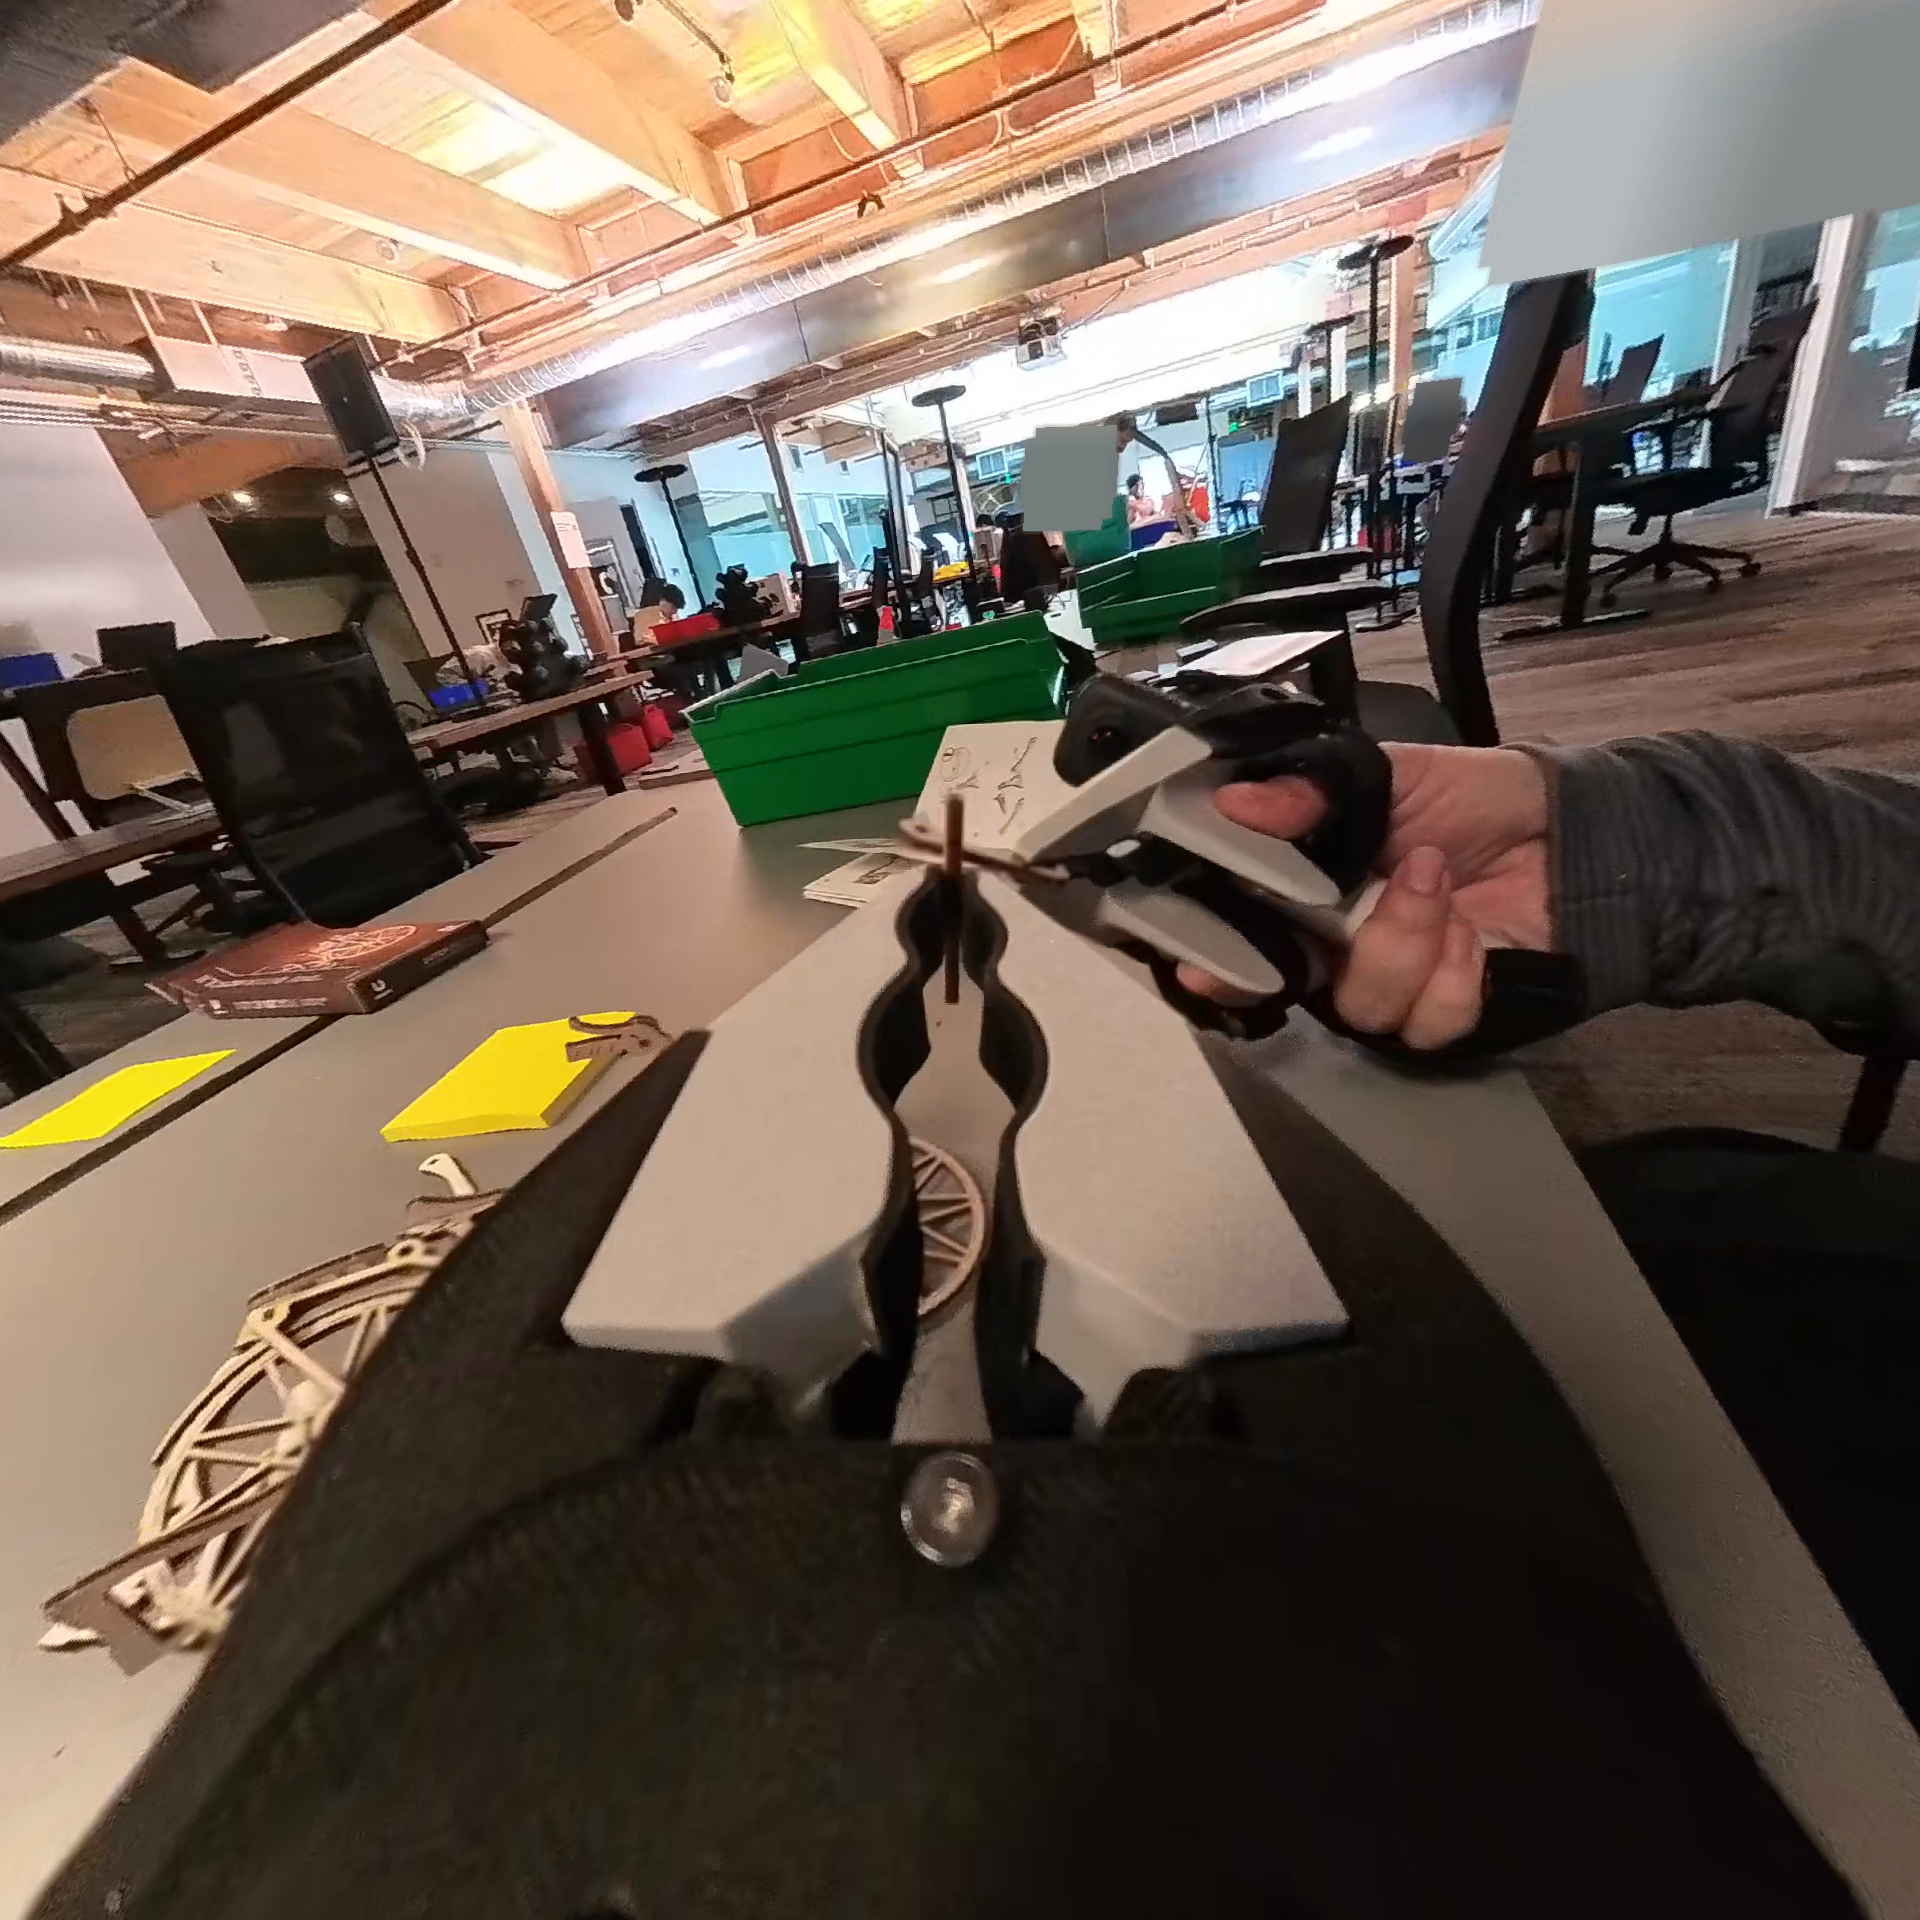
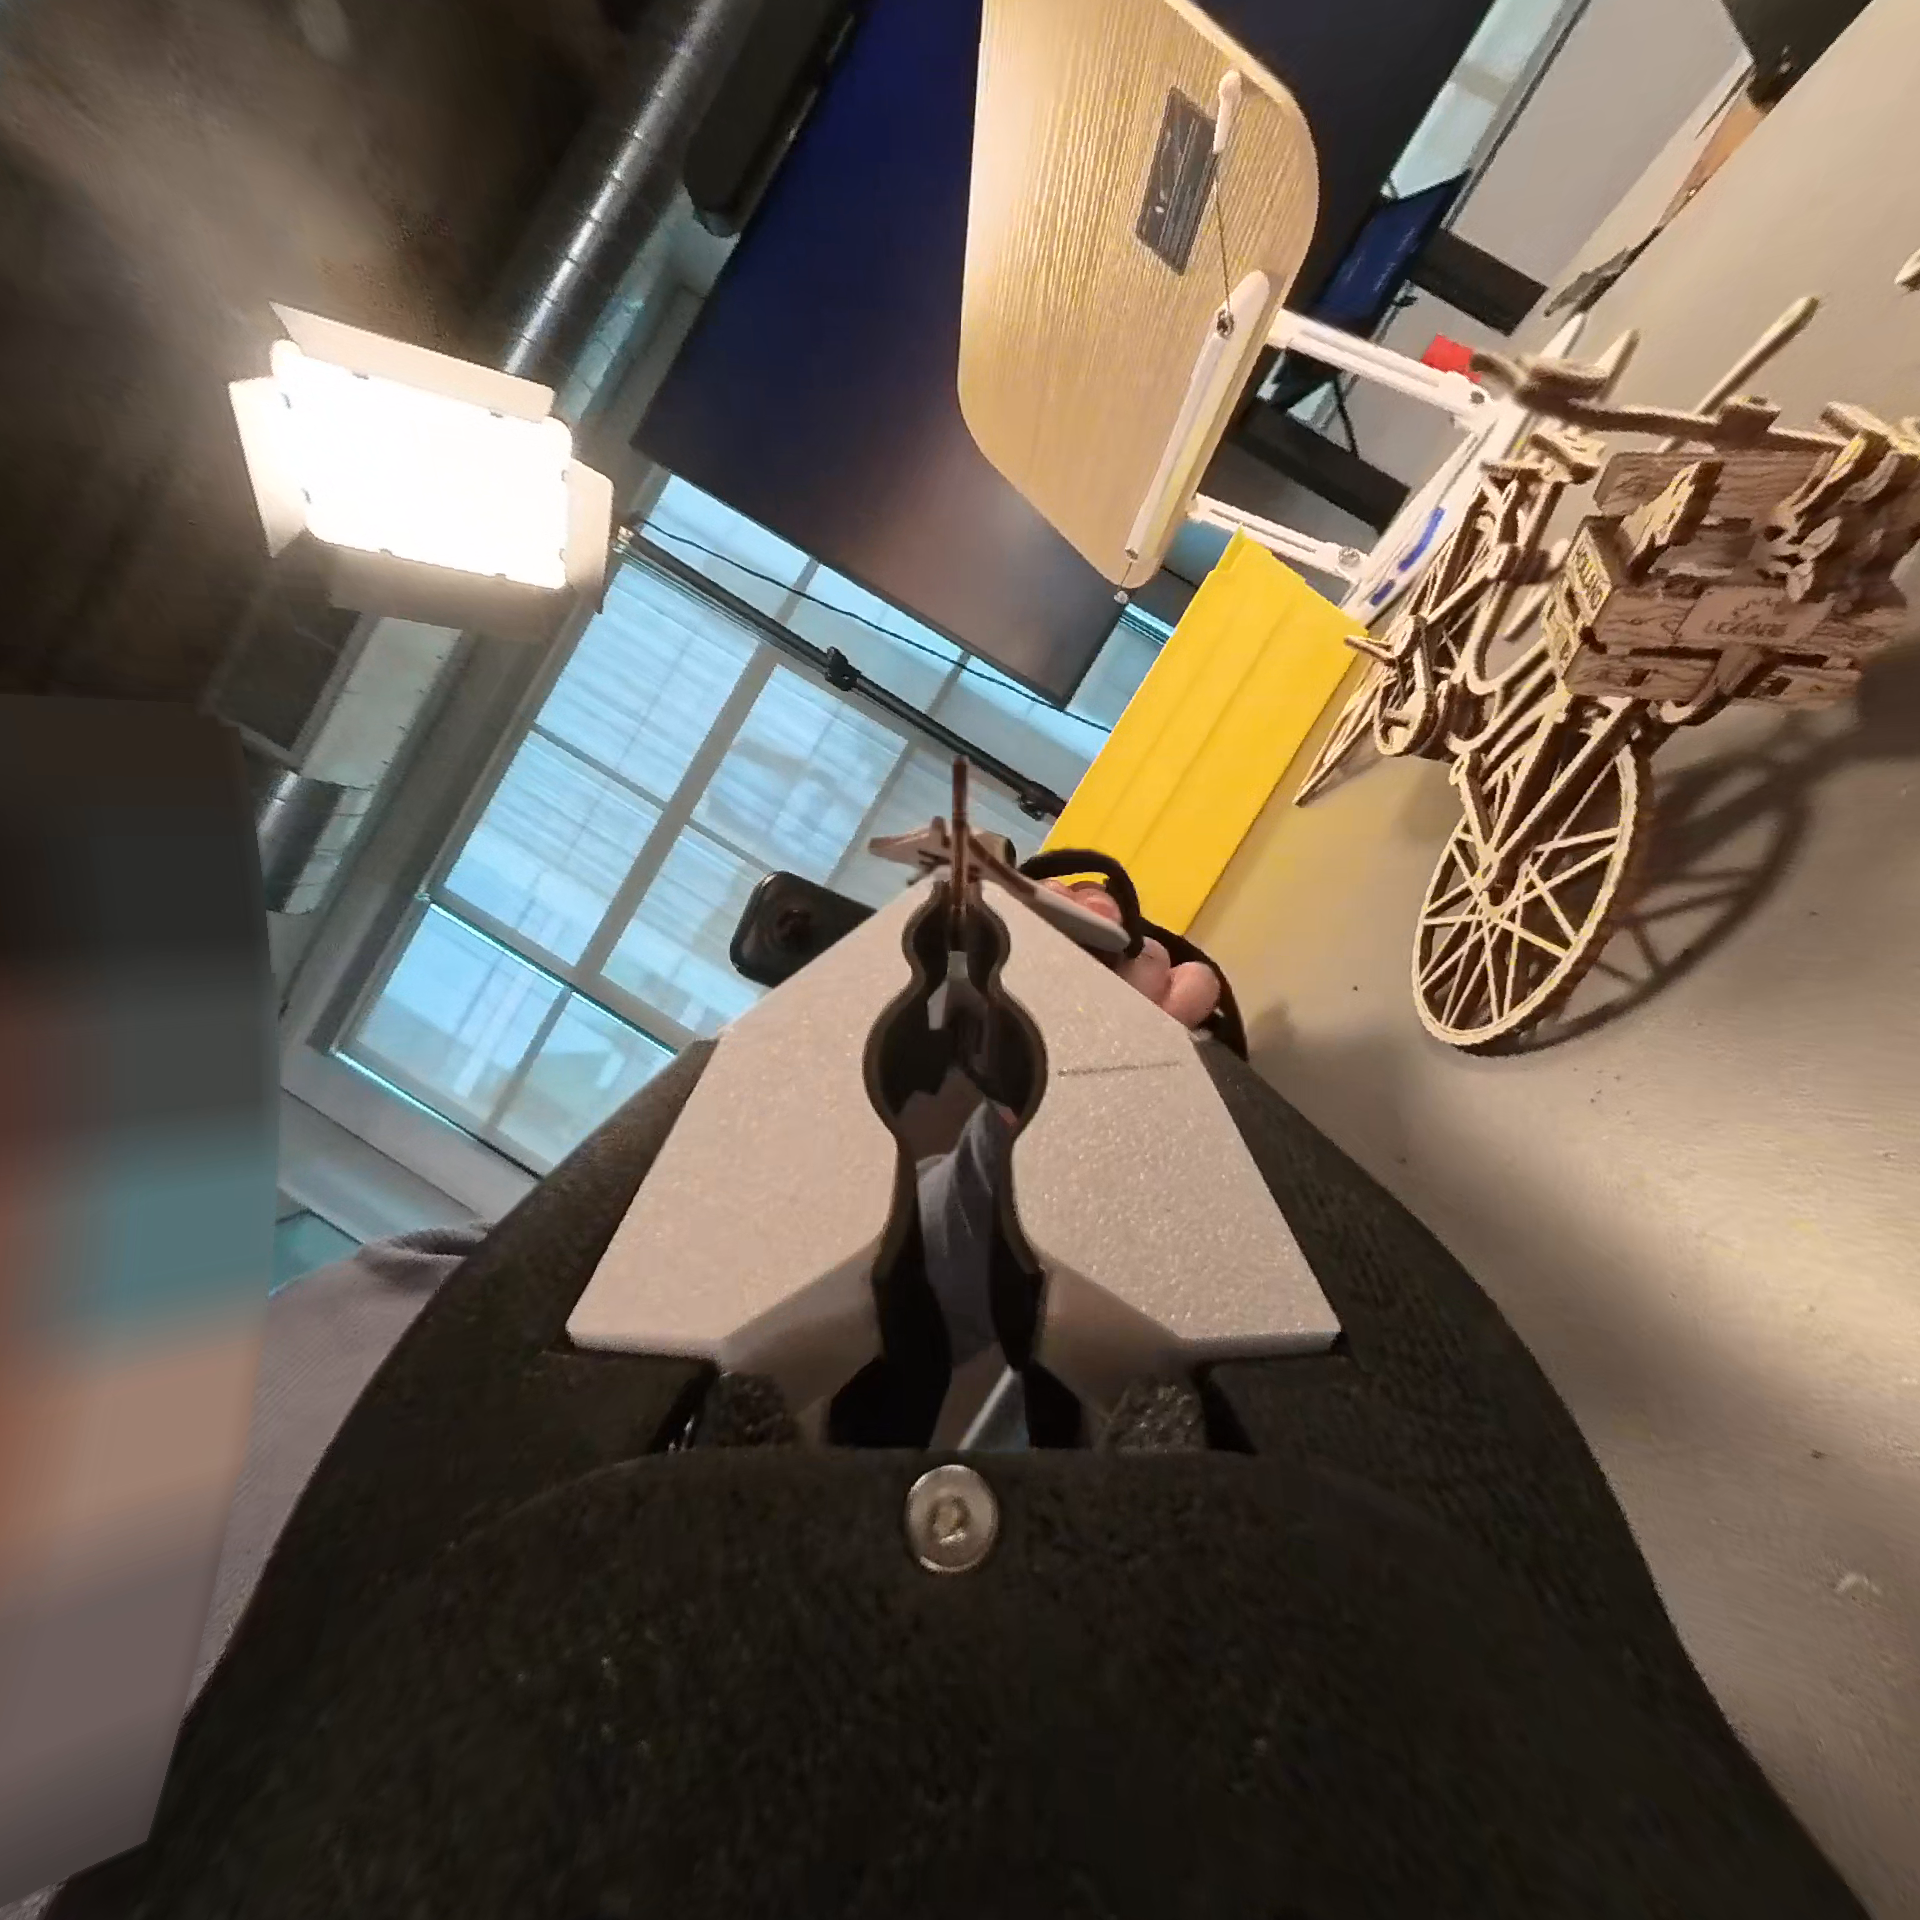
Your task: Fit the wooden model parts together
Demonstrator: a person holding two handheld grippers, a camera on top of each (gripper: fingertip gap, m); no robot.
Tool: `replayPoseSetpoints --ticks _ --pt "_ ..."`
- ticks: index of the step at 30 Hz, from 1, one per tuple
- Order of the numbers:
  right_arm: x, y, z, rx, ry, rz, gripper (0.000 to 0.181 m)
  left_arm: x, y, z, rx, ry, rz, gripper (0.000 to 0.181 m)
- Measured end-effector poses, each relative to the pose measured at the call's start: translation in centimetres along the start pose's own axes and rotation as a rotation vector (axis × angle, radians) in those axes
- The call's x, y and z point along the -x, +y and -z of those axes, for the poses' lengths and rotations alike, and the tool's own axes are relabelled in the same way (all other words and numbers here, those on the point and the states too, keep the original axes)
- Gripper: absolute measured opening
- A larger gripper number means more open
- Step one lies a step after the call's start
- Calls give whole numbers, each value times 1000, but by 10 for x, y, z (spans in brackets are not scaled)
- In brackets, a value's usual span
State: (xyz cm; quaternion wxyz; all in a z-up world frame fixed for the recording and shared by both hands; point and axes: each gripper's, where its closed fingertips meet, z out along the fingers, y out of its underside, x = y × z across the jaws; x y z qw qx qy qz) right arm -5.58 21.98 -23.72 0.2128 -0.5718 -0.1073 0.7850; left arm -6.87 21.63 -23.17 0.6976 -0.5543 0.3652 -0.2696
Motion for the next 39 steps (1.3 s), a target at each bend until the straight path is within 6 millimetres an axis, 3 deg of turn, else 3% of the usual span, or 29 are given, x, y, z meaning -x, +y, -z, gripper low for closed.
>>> replayPoseSetpoints --ticks 19,39 --pt "1 10 -1 75 -22 -45 0 -5 4 2 23 20 -115 0" --pt "-1 28 1 214 45 45 0 -12 9 4 67 81 -114 0"
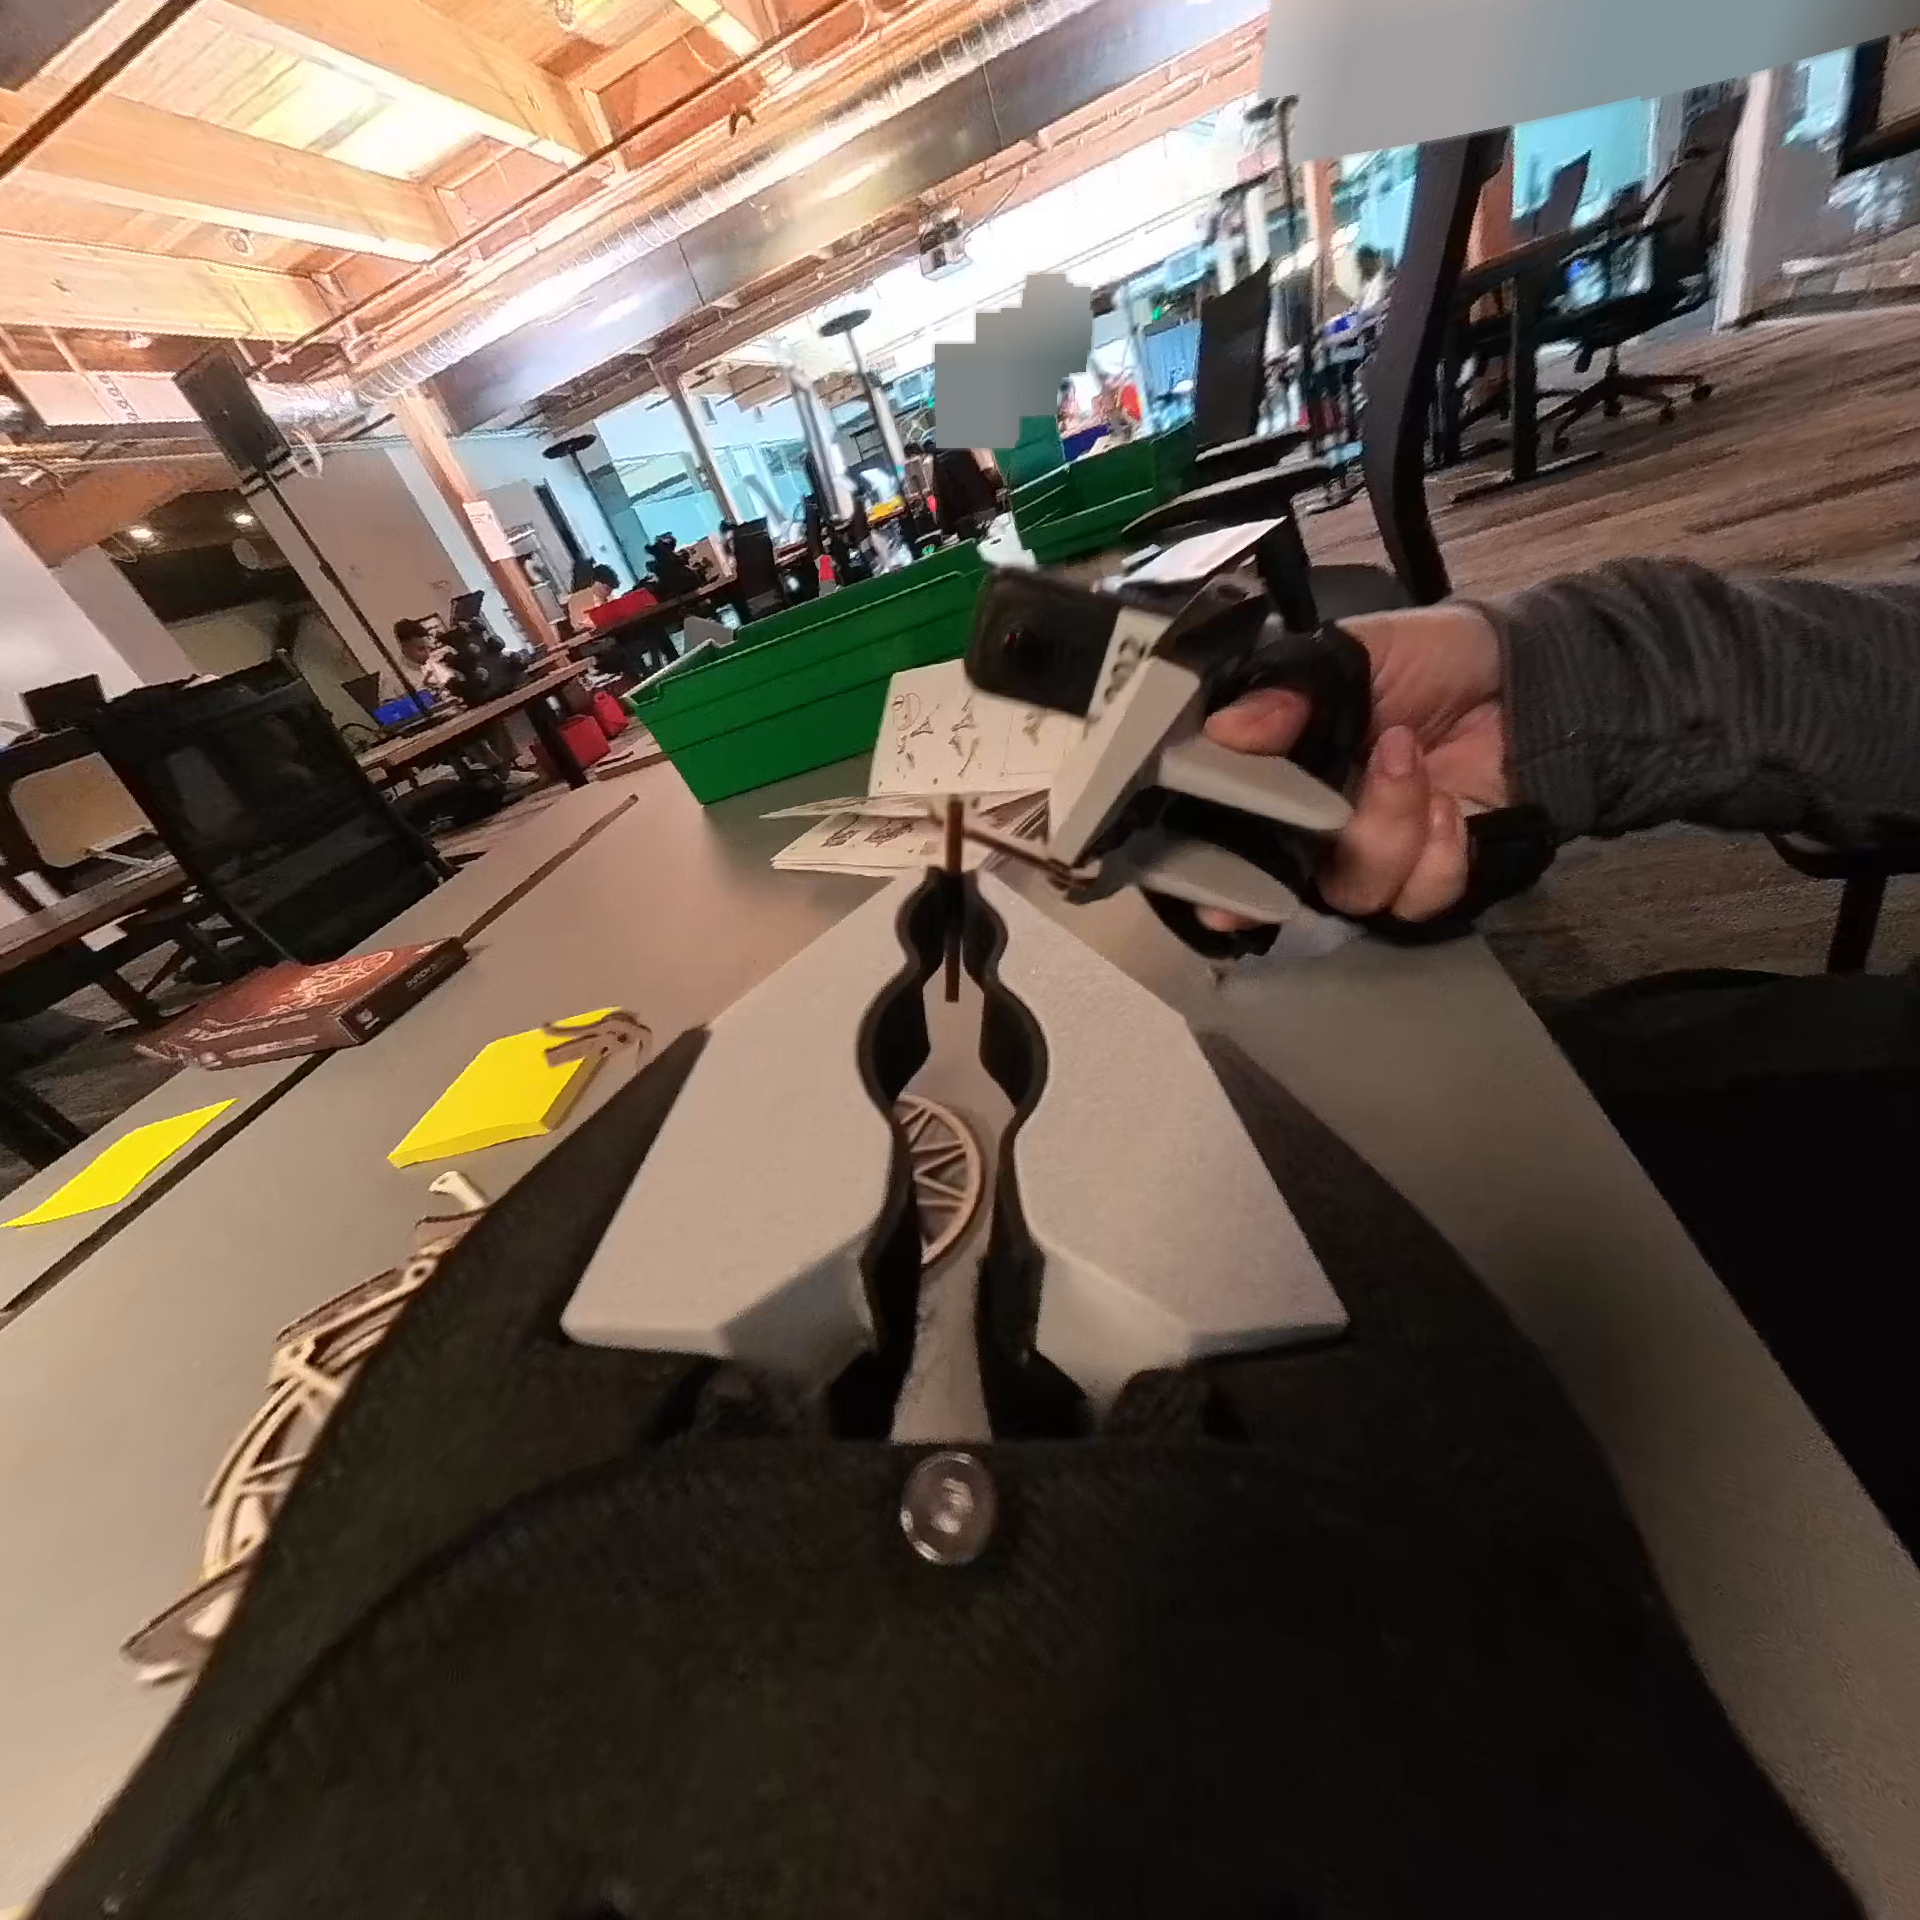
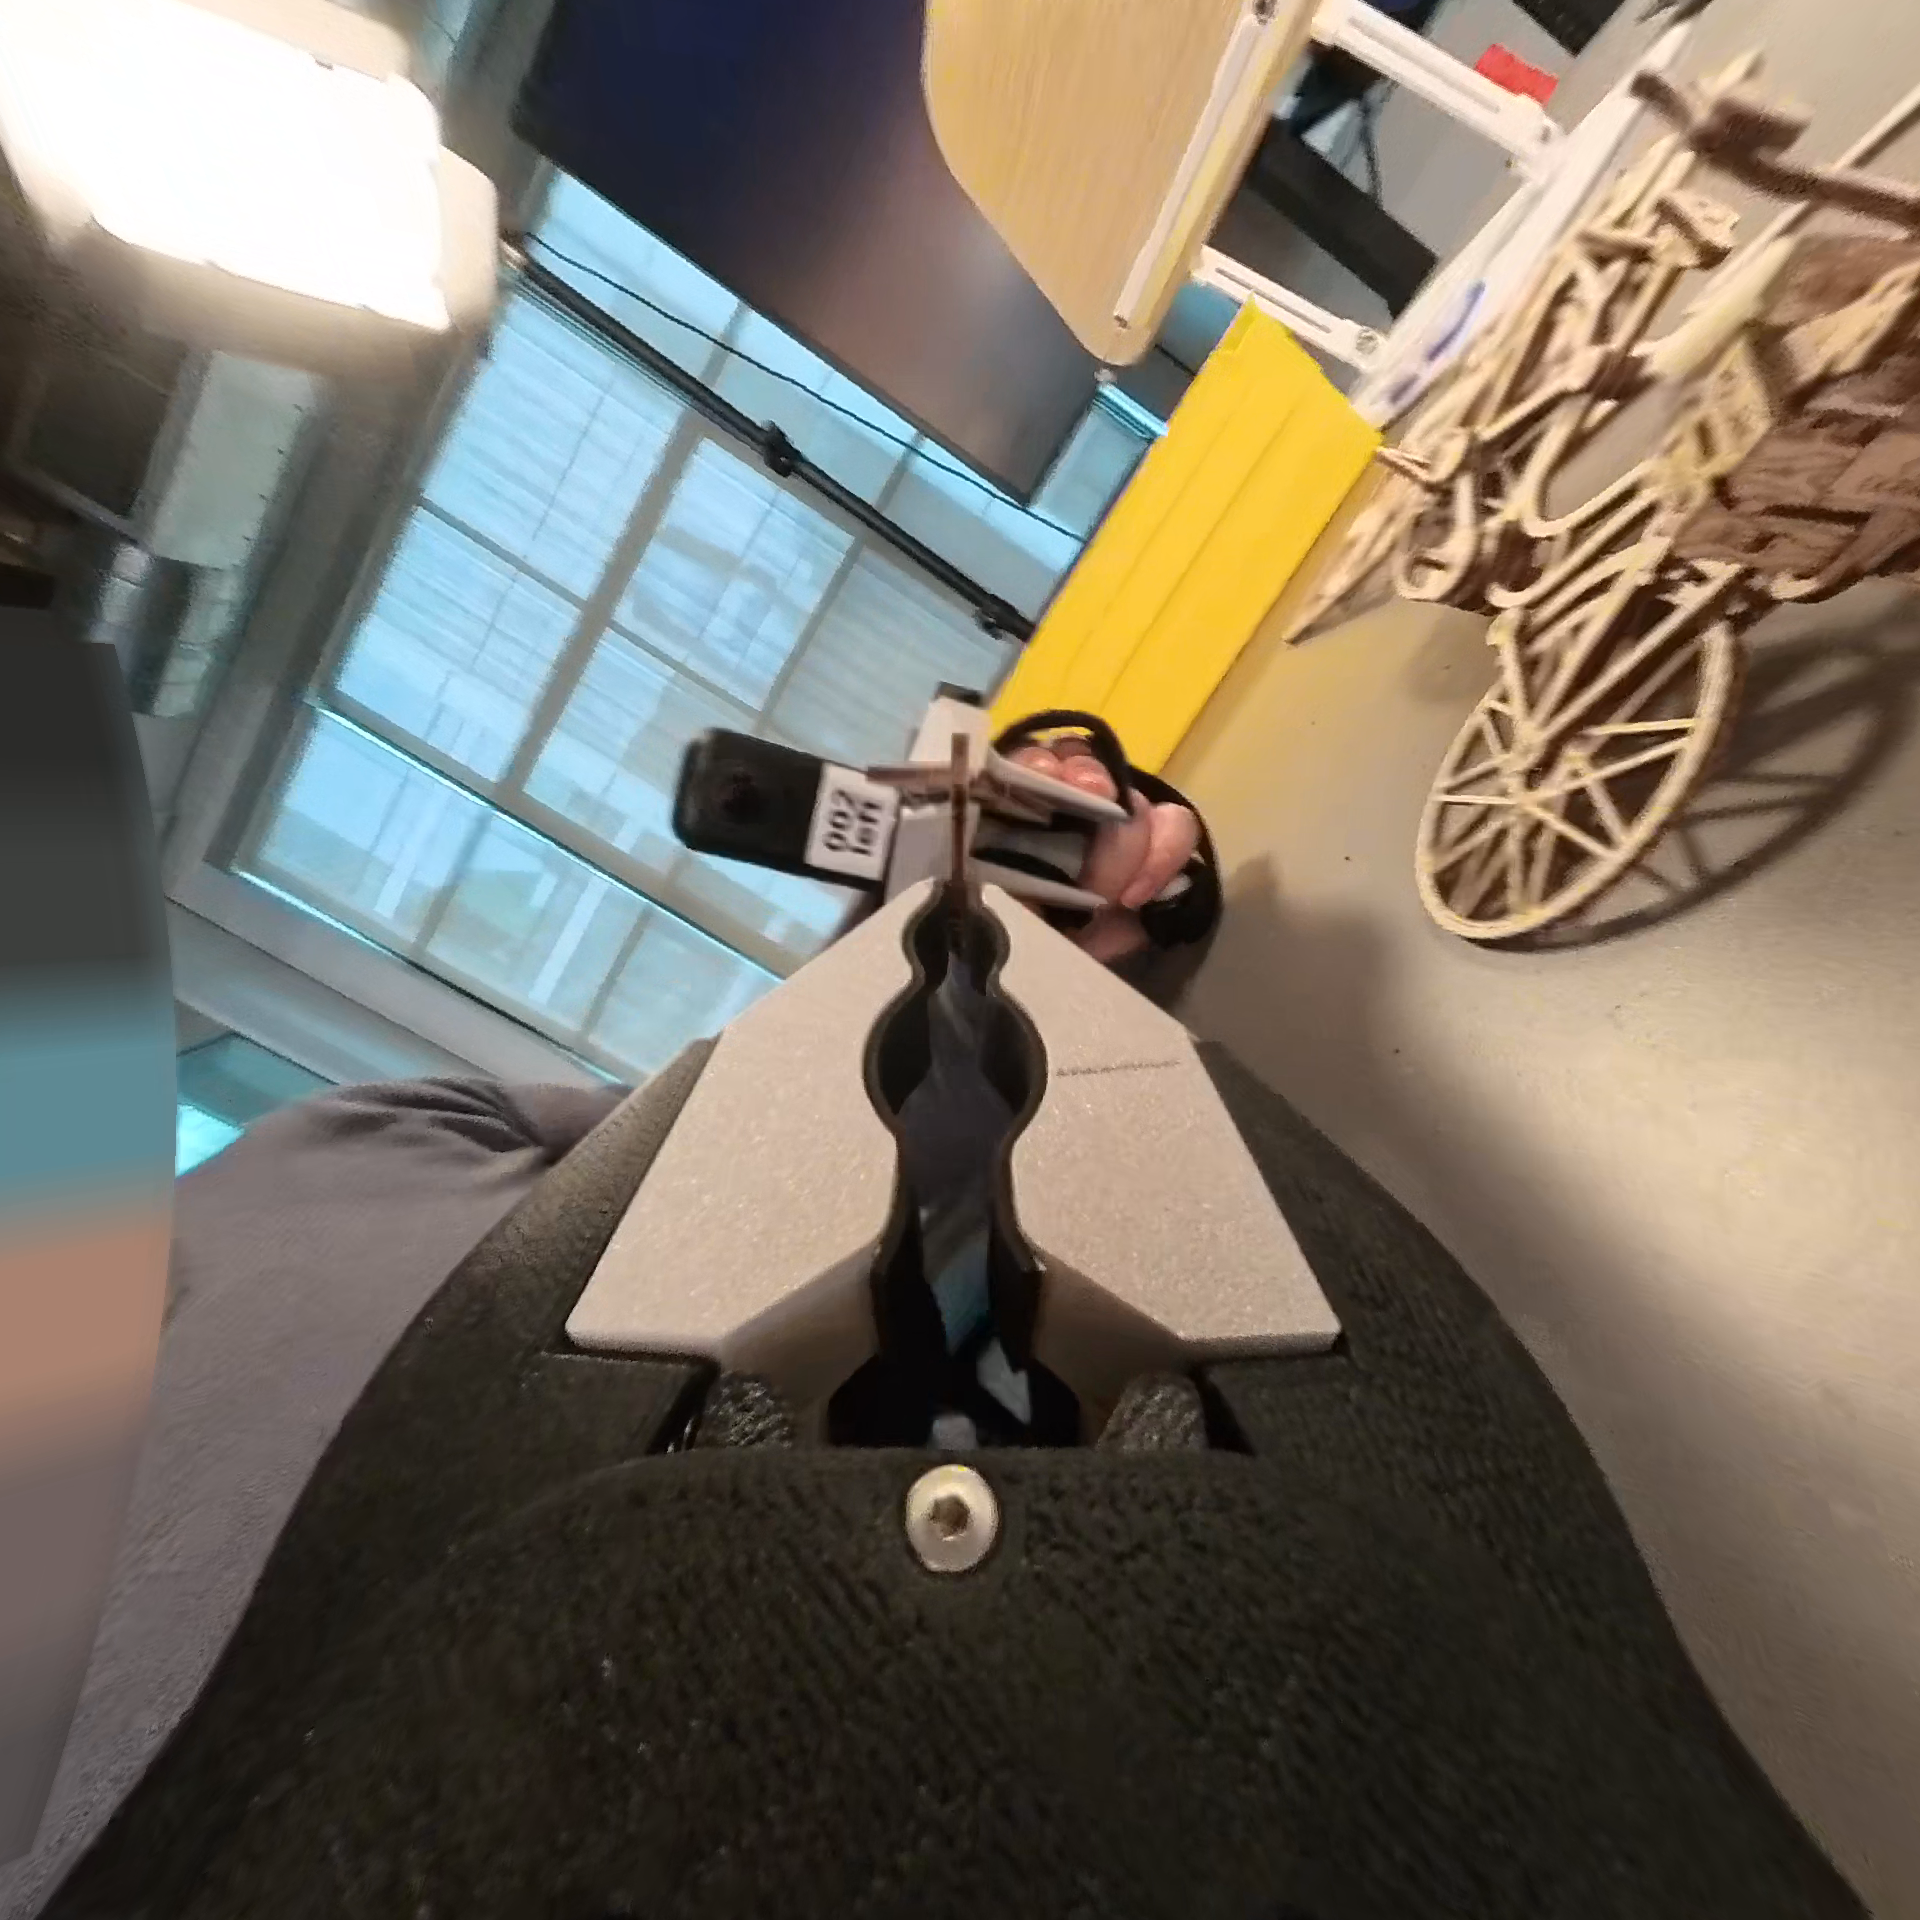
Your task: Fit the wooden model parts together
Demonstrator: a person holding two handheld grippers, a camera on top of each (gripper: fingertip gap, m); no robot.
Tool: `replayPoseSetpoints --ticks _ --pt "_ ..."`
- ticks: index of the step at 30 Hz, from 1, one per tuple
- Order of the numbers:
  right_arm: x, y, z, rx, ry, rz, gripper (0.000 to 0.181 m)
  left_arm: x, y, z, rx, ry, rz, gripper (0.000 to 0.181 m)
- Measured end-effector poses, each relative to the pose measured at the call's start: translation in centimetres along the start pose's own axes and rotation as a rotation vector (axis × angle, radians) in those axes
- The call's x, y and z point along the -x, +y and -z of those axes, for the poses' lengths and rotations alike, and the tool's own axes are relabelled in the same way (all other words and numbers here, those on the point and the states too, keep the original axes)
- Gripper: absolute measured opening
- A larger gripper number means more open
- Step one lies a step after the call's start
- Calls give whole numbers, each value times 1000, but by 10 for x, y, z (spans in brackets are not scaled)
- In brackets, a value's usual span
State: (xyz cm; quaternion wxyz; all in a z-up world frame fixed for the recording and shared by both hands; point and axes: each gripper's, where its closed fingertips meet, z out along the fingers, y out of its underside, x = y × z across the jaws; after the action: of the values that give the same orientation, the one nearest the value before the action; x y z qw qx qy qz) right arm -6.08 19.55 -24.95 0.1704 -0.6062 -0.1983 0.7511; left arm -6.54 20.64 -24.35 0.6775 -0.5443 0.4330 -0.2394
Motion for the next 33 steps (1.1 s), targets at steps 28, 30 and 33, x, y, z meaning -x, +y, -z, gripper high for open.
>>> replayPoseSetpoints --ticks 28,30,33 --pt "-73 39 61 1021 798 700 8 0 4 2 39 -20 -19 0" --pt "-73 36 58 992 795 708 9 -2 4 1 41 -12 -22 1" --pt "-72 32 52 949 782 705 8 -3 4 1 44 -8 -25 0"
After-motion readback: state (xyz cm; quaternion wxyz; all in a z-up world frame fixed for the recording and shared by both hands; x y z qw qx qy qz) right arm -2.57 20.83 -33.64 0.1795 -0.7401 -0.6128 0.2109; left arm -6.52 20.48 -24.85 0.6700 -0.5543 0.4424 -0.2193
